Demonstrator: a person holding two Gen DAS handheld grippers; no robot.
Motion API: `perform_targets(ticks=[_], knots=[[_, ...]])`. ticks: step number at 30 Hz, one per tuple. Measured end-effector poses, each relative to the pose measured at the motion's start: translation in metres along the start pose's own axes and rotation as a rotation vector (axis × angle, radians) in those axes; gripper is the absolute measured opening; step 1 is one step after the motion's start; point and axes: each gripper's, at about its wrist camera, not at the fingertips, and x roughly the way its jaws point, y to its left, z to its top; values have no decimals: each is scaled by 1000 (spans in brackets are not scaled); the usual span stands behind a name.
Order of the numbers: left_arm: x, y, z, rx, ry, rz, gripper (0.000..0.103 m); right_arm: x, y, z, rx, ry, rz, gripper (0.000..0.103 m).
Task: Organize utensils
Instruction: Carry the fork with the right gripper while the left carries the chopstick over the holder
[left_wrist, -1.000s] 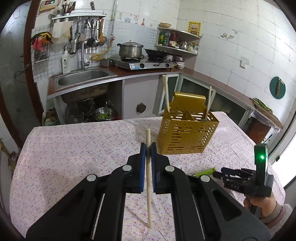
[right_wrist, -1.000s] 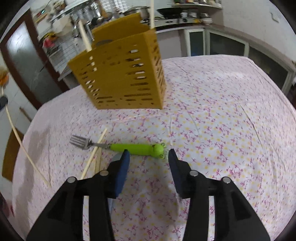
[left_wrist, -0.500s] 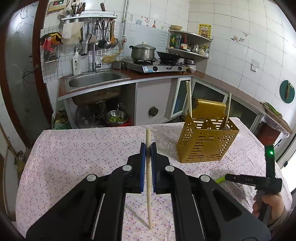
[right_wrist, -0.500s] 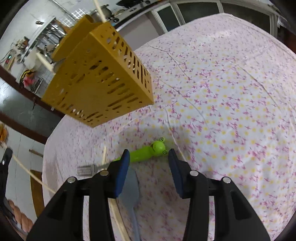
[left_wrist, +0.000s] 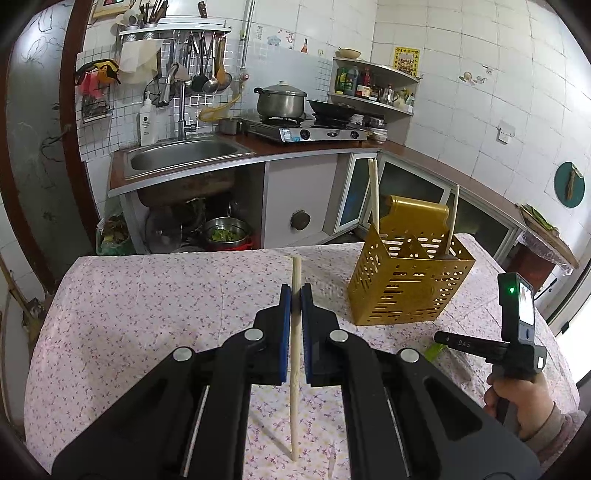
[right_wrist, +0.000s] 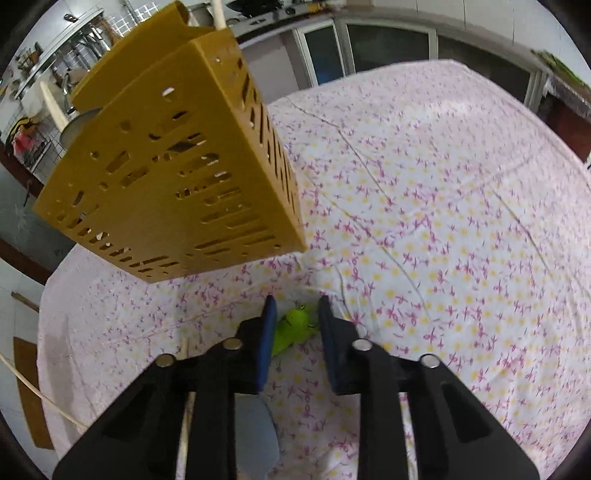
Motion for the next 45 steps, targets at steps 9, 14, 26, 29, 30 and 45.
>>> perform_targets(ticks=[9, 14, 26, 29, 30, 45], knots=[[-7, -12, 1, 9, -8, -26, 4, -46, -24, 6, -23, -133, 59, 21], [-12, -24, 6, 11, -17, -41, 4, -90, -29, 11, -85, -235, 52, 21], [-17, -58, 17, 35, -38, -64, 4, -166, -29, 40, -237, -389, 14, 20], [-17, -63, 20, 37, -41, -66, 4, -174, -33, 44, -249, -398, 2, 20], [-17, -65, 21, 37, -42, -69, 4, -176, -34, 45, -254, -401, -5, 20], [-14, -94, 65, 62, -87, -95, 4, -230, -19, 70, -343, -487, -79, 19]])
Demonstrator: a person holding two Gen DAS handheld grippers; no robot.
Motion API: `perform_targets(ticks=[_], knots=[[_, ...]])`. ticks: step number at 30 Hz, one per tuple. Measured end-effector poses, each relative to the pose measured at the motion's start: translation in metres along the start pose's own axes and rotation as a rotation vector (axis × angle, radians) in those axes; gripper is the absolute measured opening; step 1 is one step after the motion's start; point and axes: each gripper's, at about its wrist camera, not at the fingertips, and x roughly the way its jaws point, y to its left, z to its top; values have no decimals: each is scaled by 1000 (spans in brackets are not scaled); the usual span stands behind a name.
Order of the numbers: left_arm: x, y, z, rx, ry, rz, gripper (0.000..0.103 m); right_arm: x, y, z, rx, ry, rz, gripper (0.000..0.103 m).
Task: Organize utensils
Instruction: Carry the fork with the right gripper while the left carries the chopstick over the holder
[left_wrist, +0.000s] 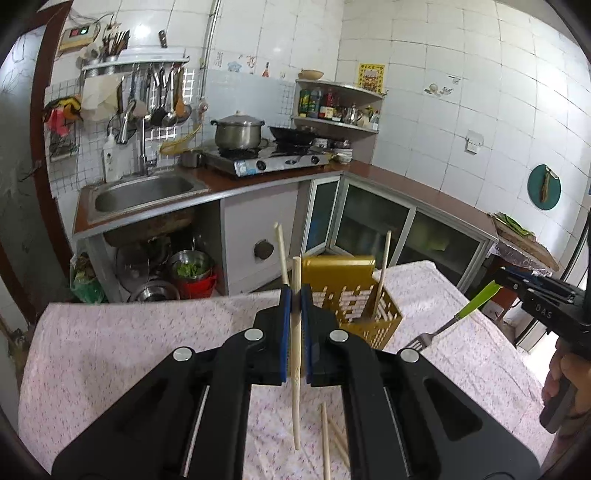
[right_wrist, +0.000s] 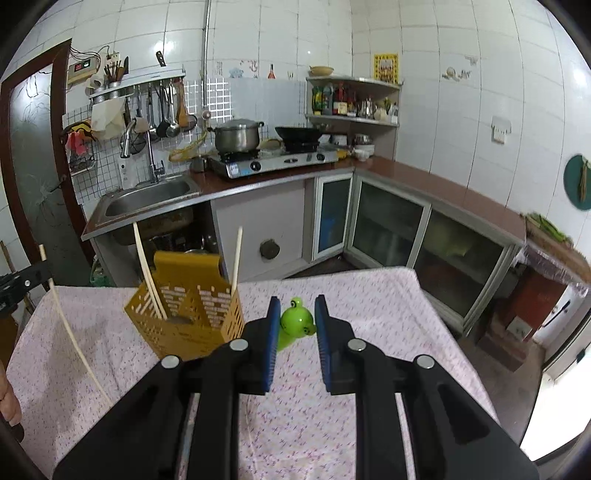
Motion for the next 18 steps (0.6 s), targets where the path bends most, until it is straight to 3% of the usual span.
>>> perform_targets(ticks=[8, 18], knots=[[14, -10, 45, -11, -38, -22, 4, -19, 4, 53, -41, -50, -22, 18], [40, -19, 85, -10, -99, -11, 4, -3, 18, 89, -52, -81, -3, 18]])
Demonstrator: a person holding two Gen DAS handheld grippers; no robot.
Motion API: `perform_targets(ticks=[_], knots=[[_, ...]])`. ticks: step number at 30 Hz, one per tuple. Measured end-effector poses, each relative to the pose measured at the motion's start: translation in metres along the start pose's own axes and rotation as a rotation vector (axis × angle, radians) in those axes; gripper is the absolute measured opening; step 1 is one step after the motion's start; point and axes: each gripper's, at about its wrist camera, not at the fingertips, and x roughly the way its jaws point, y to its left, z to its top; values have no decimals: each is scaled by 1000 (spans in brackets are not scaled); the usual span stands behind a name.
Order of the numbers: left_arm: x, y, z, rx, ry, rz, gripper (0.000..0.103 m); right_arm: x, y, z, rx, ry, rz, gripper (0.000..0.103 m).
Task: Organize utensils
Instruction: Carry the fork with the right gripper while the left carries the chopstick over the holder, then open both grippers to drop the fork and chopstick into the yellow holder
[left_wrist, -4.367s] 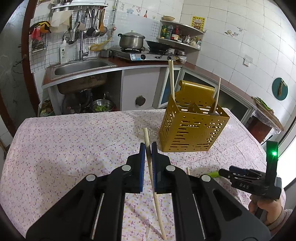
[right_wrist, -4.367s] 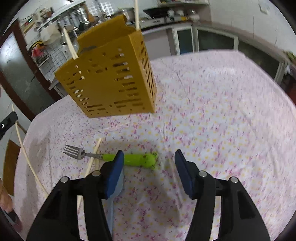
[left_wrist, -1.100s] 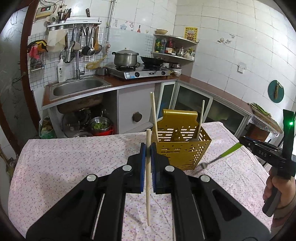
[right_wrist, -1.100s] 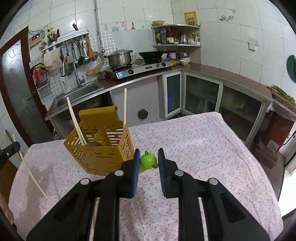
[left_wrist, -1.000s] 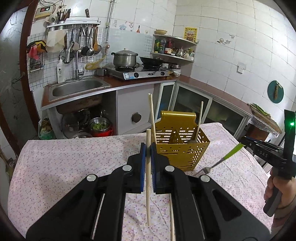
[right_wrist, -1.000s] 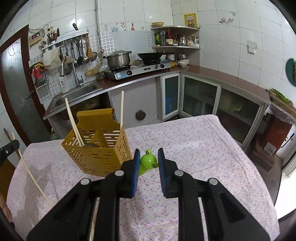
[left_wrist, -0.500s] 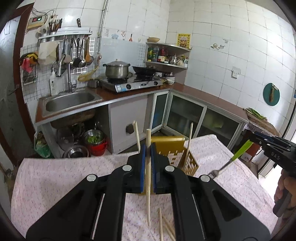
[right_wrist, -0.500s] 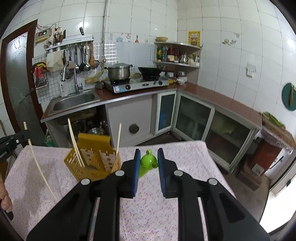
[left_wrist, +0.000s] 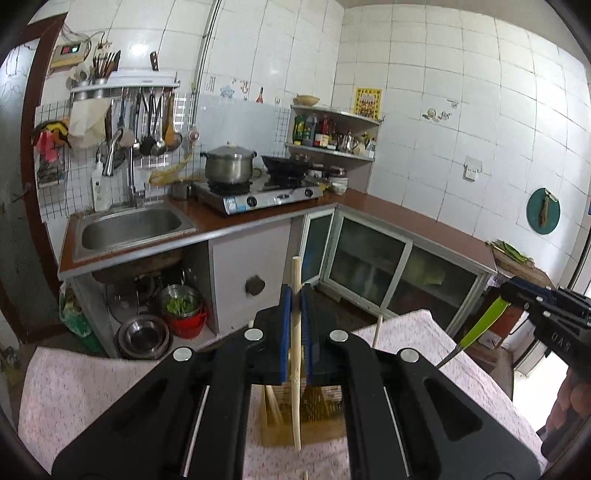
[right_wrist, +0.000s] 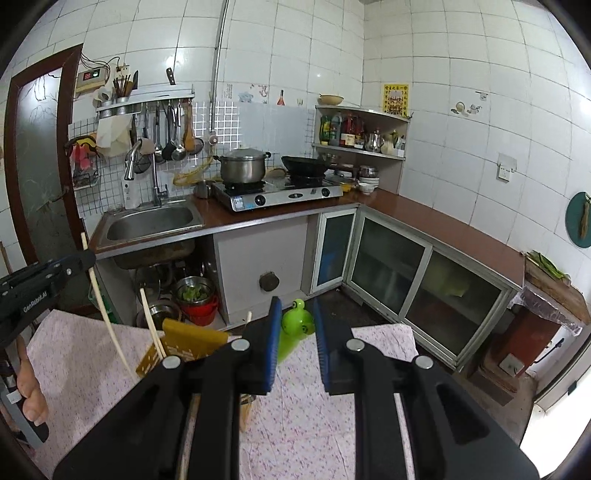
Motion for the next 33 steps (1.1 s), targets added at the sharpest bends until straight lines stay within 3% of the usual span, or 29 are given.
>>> perform_targets(ticks=[5, 10, 18, 25, 27, 29, 31, 33], knots=[[17, -6, 12, 33, -47, 20, 4, 20, 15, 11, -19, -3, 11, 18], [43, -3, 1, 60, -58, 25, 4, 42, 33, 7, -51, 7, 19, 18], [75, 20, -43, 20, 17, 11, 4, 85, 52, -27, -66, 84, 47, 18], [72, 40, -72, -43, 73, 5, 5, 109, 69, -57, -45, 144, 121, 18], [66, 43, -77, -57, 91, -9, 14, 116, 72, -67, -27, 165, 152, 18], [56, 46, -83, -56, 95, 1, 38, 119, 74, -77, -4, 178, 191, 20], [43, 47, -89, -50, 83, 22, 52, 120, 74, -84, 18, 182, 207, 22], [32, 49, -94, -50, 87, 30, 61, 118, 71, -89, 47, 196, 224, 32]])
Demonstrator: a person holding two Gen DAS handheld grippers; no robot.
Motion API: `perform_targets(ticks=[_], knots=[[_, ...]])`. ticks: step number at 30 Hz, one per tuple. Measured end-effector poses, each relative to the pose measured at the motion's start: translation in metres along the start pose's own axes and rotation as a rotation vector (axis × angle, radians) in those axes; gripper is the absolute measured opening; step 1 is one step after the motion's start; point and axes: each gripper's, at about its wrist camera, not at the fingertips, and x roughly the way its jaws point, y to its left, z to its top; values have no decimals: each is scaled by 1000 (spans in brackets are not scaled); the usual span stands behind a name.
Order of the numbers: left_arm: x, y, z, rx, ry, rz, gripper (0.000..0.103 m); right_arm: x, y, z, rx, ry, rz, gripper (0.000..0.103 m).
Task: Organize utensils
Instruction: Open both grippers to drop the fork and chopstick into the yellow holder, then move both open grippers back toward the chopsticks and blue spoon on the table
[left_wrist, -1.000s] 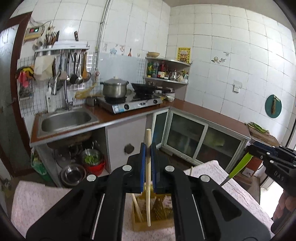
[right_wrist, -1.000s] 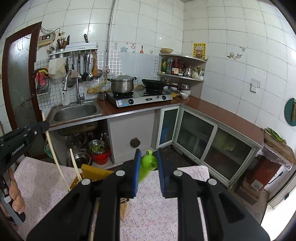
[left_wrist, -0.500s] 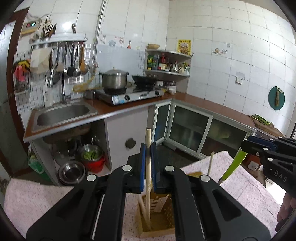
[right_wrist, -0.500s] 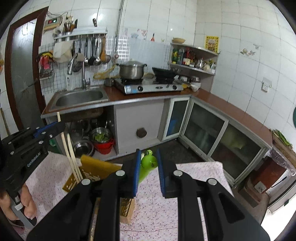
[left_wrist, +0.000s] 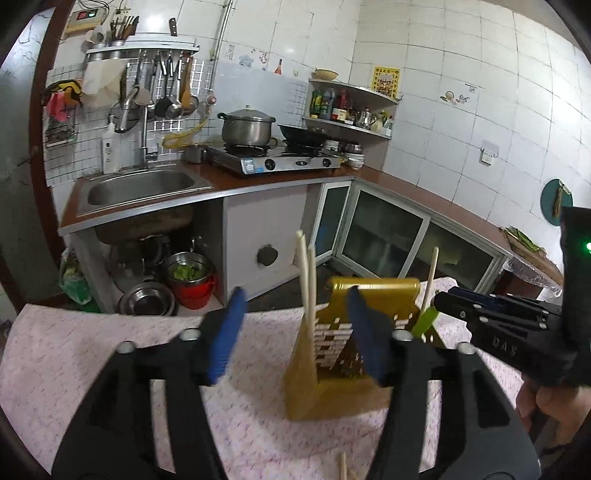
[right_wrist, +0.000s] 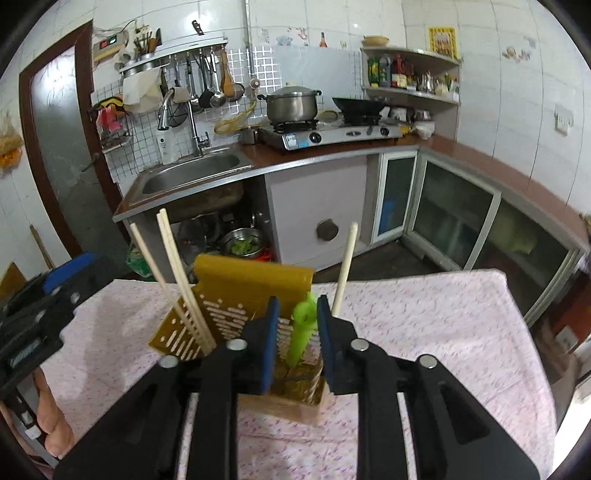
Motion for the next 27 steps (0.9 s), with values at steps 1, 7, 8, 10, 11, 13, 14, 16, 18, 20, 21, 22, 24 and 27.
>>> perform_targets(ticks=[1, 7, 8, 10, 11, 13, 14, 16, 18, 20, 21, 22, 24, 27], knots=[[-6, 2, -5, -3, 7, 4, 65, -3, -2, -3, 13, -2, 10, 47], [-32, 9, -33, -5, 59, 27, 85, -41, -18, -27, 62, -45, -5, 65], [-36, 8, -38, -2, 67, 29, 87, -46, -23, -32, 69, -48, -13, 68], [-44, 8, -51, 3, 88, 33, 90, -56, -29, -49, 70, -46, -40, 72], [-46, 7, -56, 2, 97, 34, 94, -62, -32, -62, 70, -45, -61, 74], [-50, 5, -70, -5, 126, 27, 95, -67, -37, -81, 74, -33, -79, 76], [-52, 3, -79, -7, 146, 22, 97, -69, -39, -91, 77, -24, -79, 76], [-53, -1, -92, -7, 174, 25, 98, -69, -43, -114, 86, -3, -81, 76], [-54, -4, -109, -11, 206, 23, 98, -67, -48, -141, 104, 20, -93, 76], [-51, -5, -121, -18, 238, 28, 98, -61, -51, -160, 113, 49, -101, 76], [-48, -5, -130, -22, 260, 33, 98, -59, -52, -168, 113, 59, -107, 76], [-46, -5, -137, -25, 274, 37, 98, -56, -53, -179, 107, 72, -120, 76], [-41, -7, -149, -26, 299, 41, 98, -52, -52, -192, 92, 89, -135, 76], [-33, -16, -166, 8, 327, 53, 98, -44, -50, -210, 74, 116, -144, 76]])
